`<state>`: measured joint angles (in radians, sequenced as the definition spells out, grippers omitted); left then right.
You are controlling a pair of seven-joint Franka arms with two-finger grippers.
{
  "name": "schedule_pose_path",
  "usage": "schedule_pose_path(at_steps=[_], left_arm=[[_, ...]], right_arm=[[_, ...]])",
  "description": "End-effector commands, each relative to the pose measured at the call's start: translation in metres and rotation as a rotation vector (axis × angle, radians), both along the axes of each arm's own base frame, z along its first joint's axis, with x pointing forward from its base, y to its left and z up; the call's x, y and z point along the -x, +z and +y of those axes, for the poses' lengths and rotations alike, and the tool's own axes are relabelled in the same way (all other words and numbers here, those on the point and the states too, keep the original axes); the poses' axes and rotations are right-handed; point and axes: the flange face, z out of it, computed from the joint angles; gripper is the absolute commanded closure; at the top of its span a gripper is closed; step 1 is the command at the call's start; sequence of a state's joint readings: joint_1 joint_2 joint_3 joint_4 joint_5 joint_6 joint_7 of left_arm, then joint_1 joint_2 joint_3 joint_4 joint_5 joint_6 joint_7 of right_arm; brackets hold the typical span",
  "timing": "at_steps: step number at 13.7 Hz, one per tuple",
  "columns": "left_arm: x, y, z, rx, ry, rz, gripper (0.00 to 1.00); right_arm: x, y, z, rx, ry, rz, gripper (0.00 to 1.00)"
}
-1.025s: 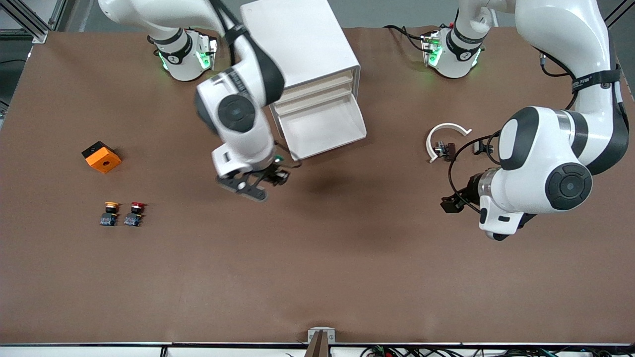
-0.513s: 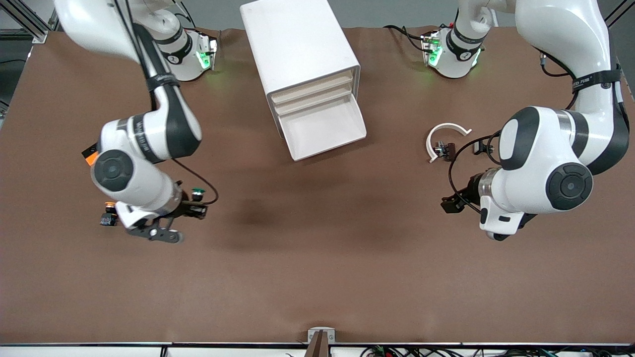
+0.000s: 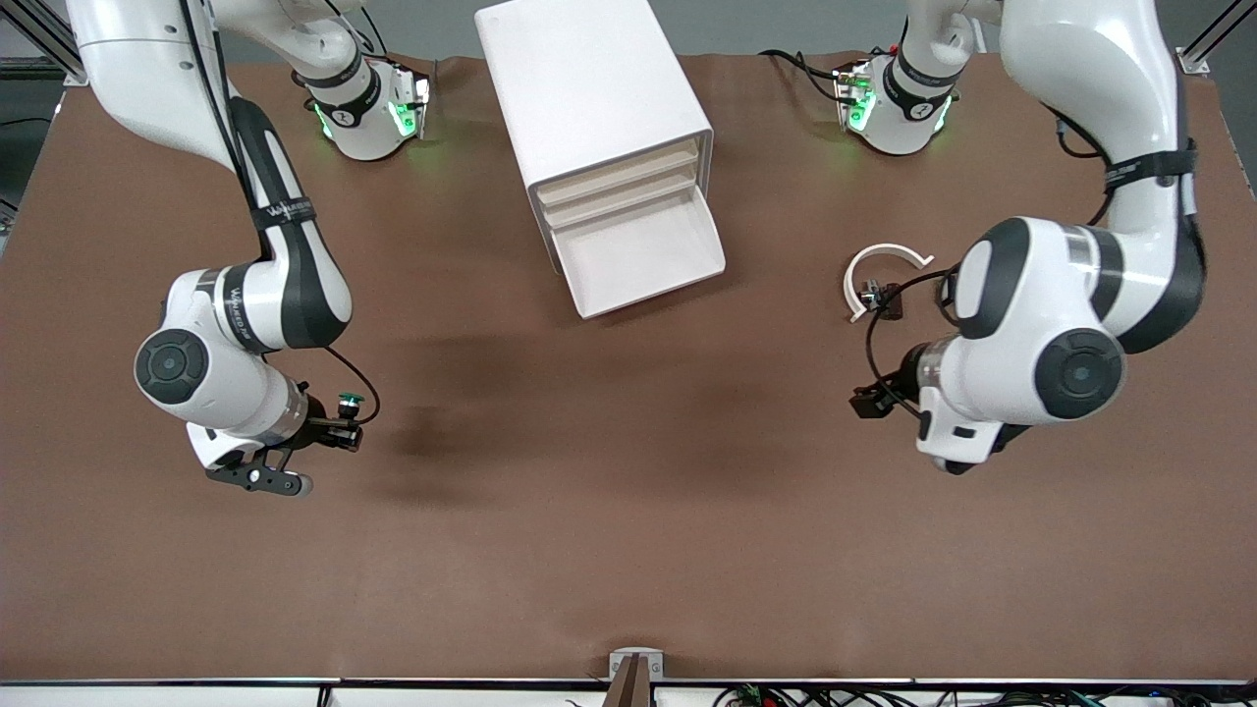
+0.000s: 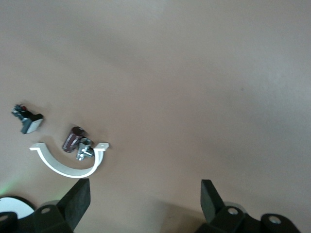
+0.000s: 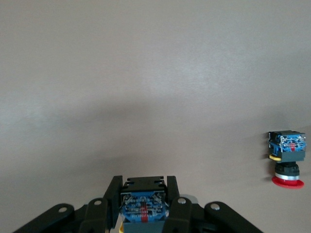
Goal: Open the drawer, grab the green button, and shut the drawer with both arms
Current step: 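Reach the left gripper to the open drawer front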
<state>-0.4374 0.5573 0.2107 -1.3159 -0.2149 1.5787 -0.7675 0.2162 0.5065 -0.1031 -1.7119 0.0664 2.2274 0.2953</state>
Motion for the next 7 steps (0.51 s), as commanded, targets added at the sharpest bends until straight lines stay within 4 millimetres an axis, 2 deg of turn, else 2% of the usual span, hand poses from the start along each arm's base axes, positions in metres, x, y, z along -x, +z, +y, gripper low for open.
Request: schedule_pose_path(at_steps=[1, 4, 7], left_arm=[[0.009, -0.016, -0.019, 0.005, -0.062, -0.019, 0.00], [0.023, -0.029, -0.035, 0.040, -0.110, -0.043, 0.00], [0.047, -0.052, -0.053, 0.080, -0.165, -0.098, 0.00]], right_arm=[[0.011, -0.020, -0.012, -0.045, 0.019, -0.020, 1.00], [0.016, -0.037, -0.025, -0.044, 0.002, -0.023, 1.00], [0.015, -0.054, -0.053, -0.047, 0.001, -0.014, 1.00]])
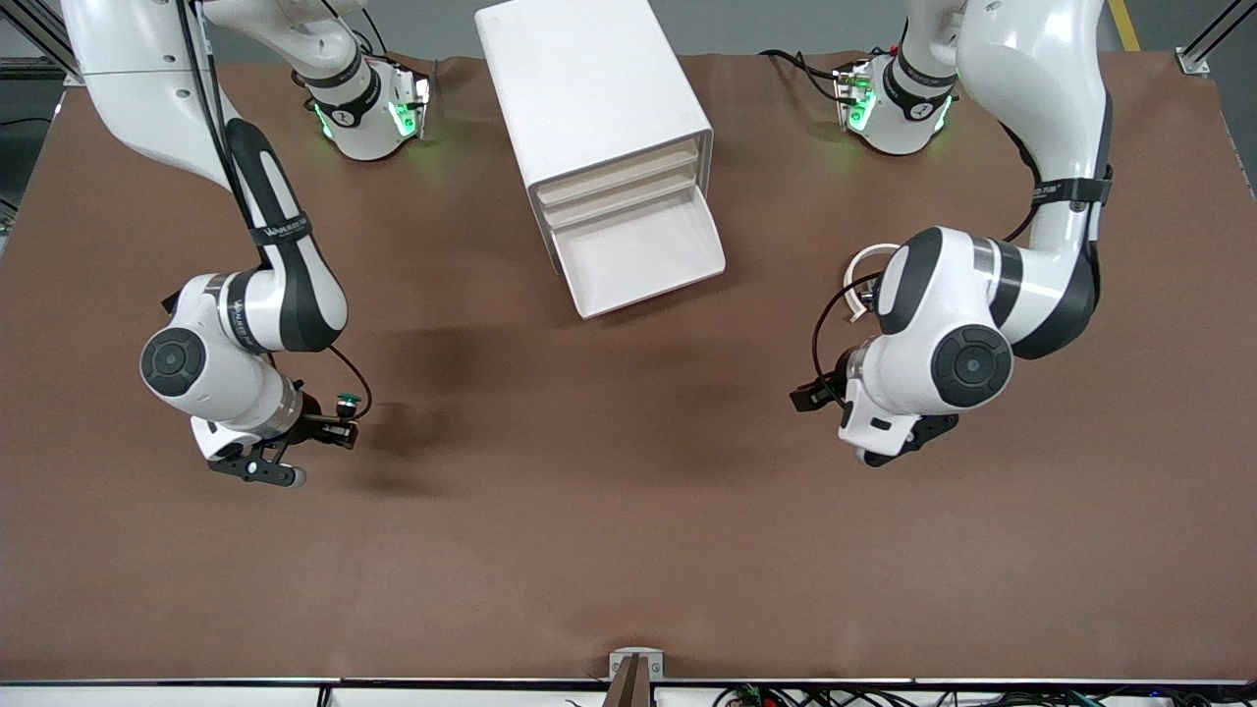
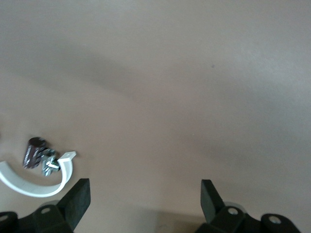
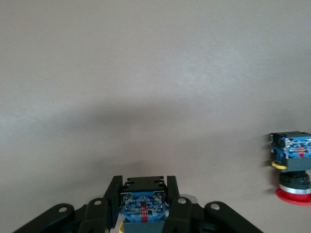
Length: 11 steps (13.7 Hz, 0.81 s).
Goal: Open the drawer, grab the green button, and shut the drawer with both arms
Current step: 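Reach the left gripper to the open drawer front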
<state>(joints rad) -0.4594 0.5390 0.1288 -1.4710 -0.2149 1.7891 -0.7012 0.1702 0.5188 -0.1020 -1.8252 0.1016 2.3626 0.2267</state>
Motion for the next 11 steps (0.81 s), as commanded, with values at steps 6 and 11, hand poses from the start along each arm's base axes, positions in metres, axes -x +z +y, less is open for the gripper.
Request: schedule_pose_path(at_steps=[6, 11], left_arm=[[0.084, -0.052, -0.080, 0.012, -0.201, -0.080, 0.00], [0.119, -0.103, -0.151, 0.011, -0.227, -0.119, 0.00]], right_arm=[[-0.005, -0.033, -0.055, -0.025, 0.052, -0.029, 1.00], [-0.006, -0.056, -0.075, -0.010, 0.056, -0.058, 1.00]])
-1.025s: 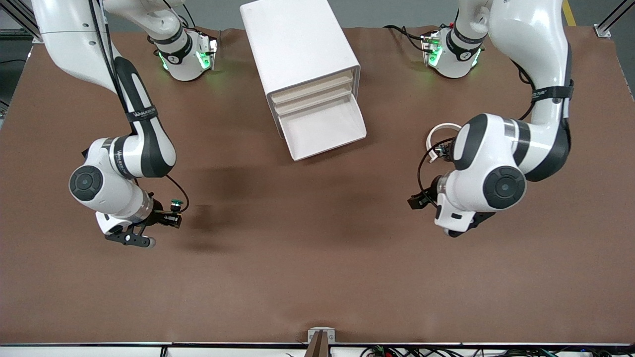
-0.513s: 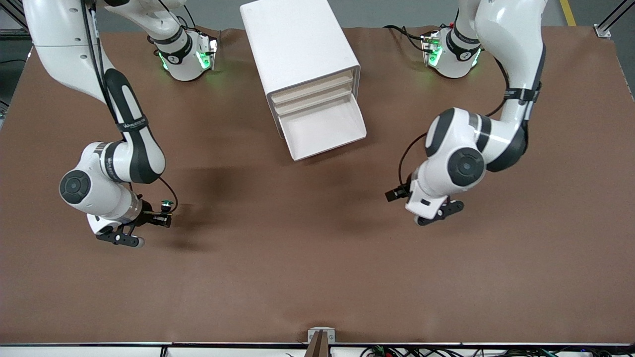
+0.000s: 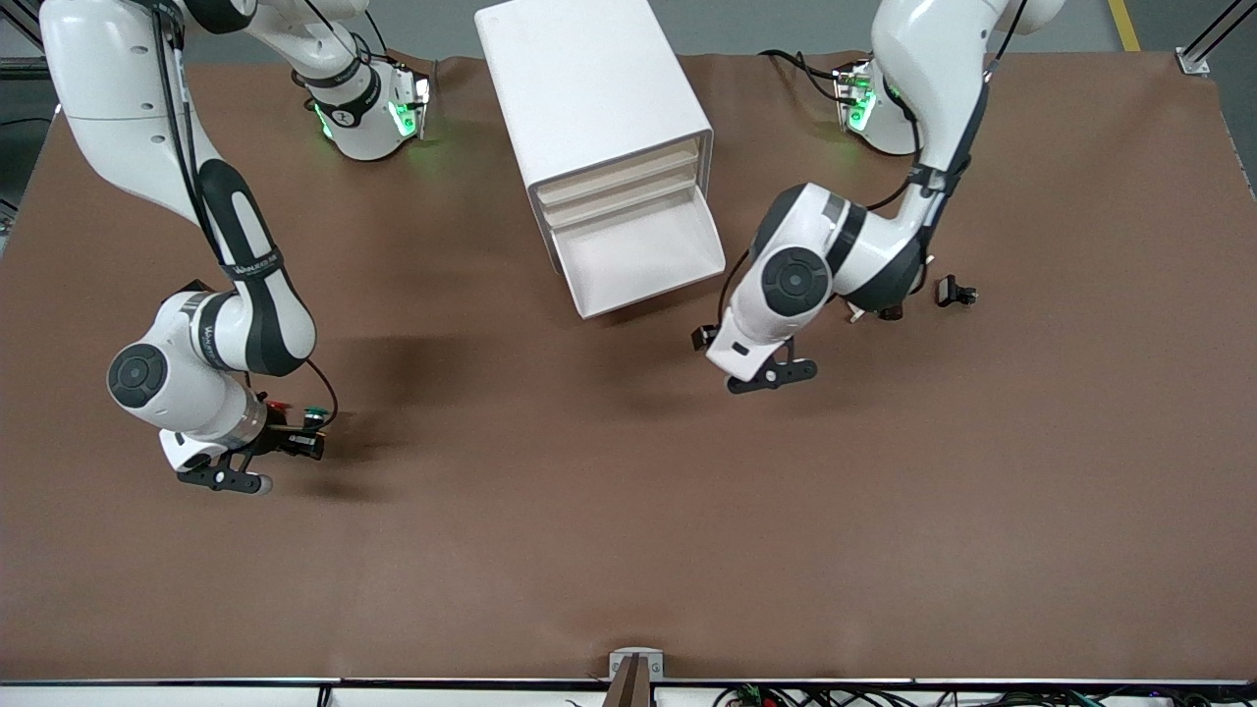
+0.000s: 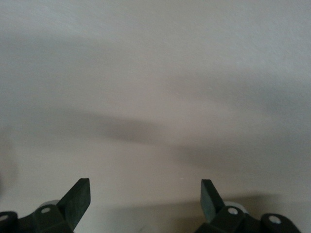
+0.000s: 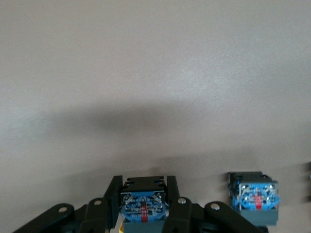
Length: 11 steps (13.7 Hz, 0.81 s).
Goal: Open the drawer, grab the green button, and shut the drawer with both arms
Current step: 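Reach the left gripper to the open drawer front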
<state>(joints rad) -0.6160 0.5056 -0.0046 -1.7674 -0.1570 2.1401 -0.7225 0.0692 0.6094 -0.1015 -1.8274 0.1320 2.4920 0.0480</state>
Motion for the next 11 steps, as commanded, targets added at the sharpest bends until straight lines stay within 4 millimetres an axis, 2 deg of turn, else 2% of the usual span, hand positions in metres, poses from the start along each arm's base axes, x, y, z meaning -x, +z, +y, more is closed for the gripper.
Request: schedule_pose_path(at_steps=[1, 4, 11], left_arm=[[0.011, -0.029, -0.029, -0.001, 0.010, -0.054, 0.00], [0.023, -0.040, -0.038, -0.006, 0.017, -0.030, 0.00], [0.065, -0.041, -0.074, -0.019, 0.030, 0.051, 0.00]], right_arm=[[-0.001, -0.009, -0.008, -0.014, 0.004, -0.016, 1.00], [0.001, -0.016, -0.009, -0.014, 0.001, -0.004, 1.00], [0.010, -0.024, -0.004, -0.016, 0.023, 0.026, 1.00]])
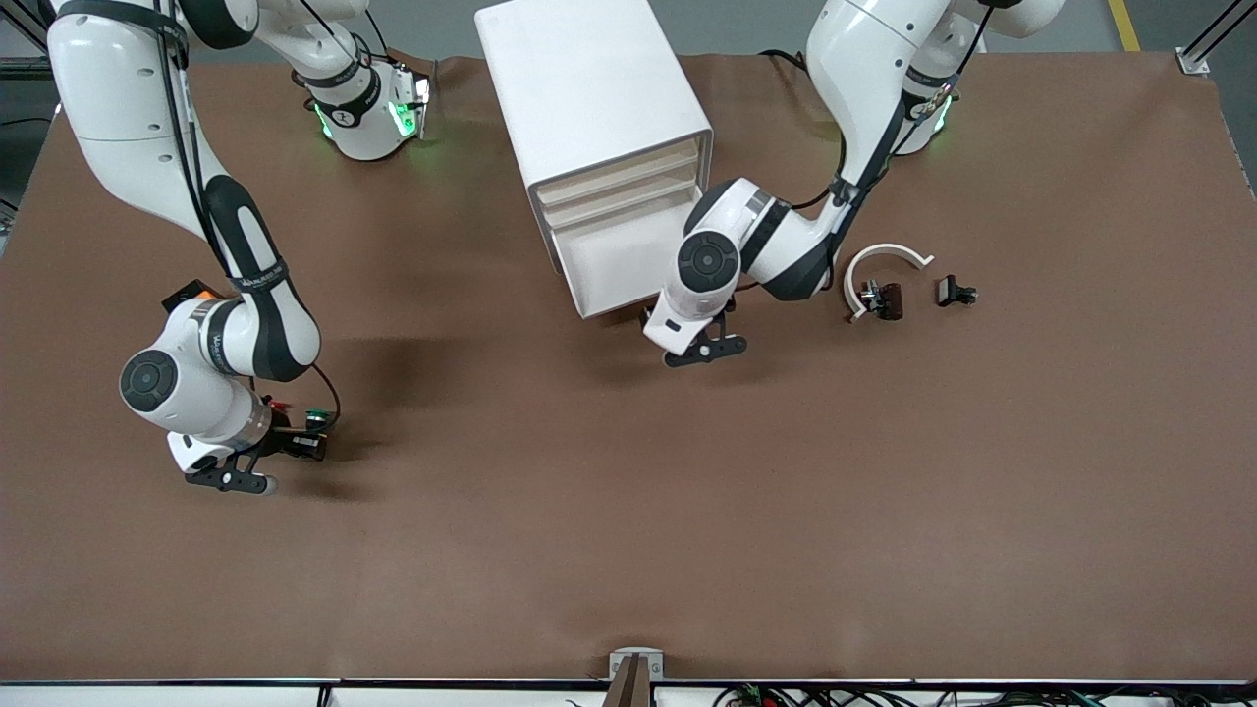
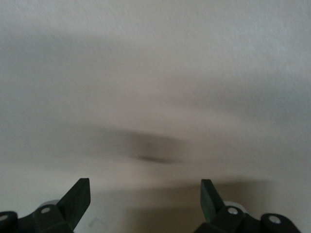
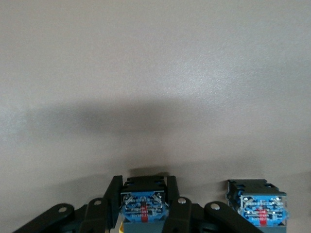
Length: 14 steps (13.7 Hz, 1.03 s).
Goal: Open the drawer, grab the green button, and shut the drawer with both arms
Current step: 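Push the drawer shut into the cabinet with the left gripper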
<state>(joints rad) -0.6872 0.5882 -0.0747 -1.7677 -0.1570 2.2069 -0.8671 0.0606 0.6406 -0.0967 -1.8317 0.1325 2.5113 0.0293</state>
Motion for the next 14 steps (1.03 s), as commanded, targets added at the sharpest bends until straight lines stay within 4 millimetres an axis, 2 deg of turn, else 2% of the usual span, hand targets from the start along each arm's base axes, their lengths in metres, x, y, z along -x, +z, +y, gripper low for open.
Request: schedule_pose_path(at_steps=[1, 10, 14], left_arm=[[0.018, 0.007, -0.015, -0.006, 0.014, 0.027, 0.00], [0.086, 0.004, -0.054, -0.026, -0.004, 0.114, 0.00], [0.106, 0.001, -0.066, -0.032, 0.001, 0.135, 0.00]], right_arm=[[0.007, -0.005, 0.001, -0.019, 0.011, 0.013, 1.00], [0.014, 0.000, 0.020, -0.025, 0.002, 0.042, 1.00], [0.015, 0.000, 0.023, -0.025, 0.004, 0.045, 1.00]])
